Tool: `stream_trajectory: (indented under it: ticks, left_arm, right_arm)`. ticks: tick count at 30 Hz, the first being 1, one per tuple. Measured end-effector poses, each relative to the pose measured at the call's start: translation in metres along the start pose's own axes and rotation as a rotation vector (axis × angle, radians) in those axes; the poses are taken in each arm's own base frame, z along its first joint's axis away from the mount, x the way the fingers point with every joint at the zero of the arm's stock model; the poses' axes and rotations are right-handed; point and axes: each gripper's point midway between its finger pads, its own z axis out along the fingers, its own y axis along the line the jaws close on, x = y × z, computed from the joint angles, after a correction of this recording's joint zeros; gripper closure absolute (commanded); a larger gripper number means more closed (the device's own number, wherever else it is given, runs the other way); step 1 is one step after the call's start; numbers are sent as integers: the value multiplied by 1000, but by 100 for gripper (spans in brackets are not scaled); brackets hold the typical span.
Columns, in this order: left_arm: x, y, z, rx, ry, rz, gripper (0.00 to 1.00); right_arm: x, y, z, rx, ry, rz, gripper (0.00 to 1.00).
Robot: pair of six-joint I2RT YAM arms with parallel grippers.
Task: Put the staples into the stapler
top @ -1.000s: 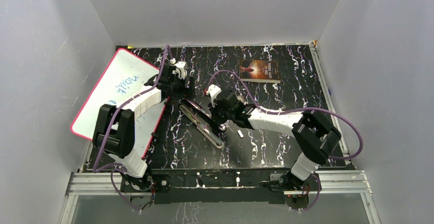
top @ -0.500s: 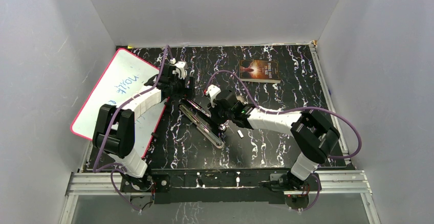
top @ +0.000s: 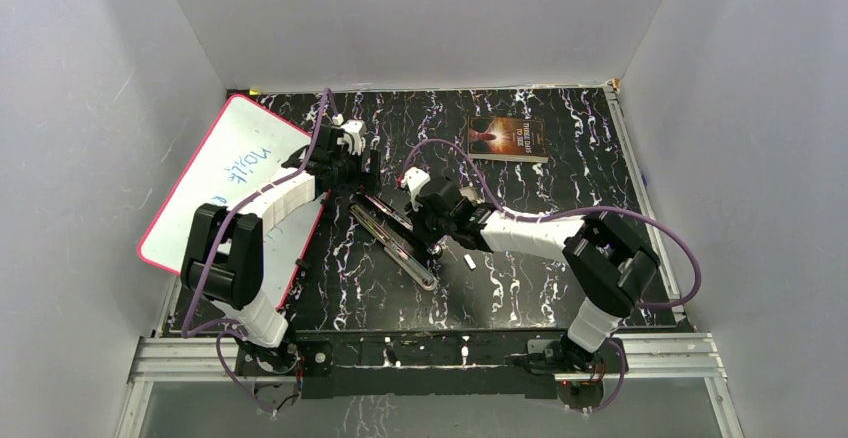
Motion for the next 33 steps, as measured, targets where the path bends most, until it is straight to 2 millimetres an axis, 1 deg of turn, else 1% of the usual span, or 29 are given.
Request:
stream_trajectory:
  ticks: [5, 13, 16, 20, 23, 29, 33]
  left_arm:
    - [0, 0, 0, 0, 0, 0, 8]
    - [0, 0, 0, 0, 0, 0, 8]
    - [0, 0, 0, 0, 0, 0, 8]
    - [0, 0, 0, 0, 0, 0, 8]
    - [0, 0, 0, 0, 0, 0, 8]
    - [0, 0, 0, 0, 0, 0, 8]
    - [0, 0, 0, 0, 0, 0, 8]
  right_arm:
    - [4, -1, 2, 5, 11, 0, 100]
    - [3, -2, 2, 11, 10, -2, 100]
    - [1, -2, 1, 11, 0, -3, 100]
    - [-9, -1, -5, 8, -36, -2, 100]
    - [-14, -1, -6, 9, -53, -2, 100]
    - [-12, -2, -6, 13, -47, -2, 100]
    - [-7, -4, -4, 21, -27, -3, 100]
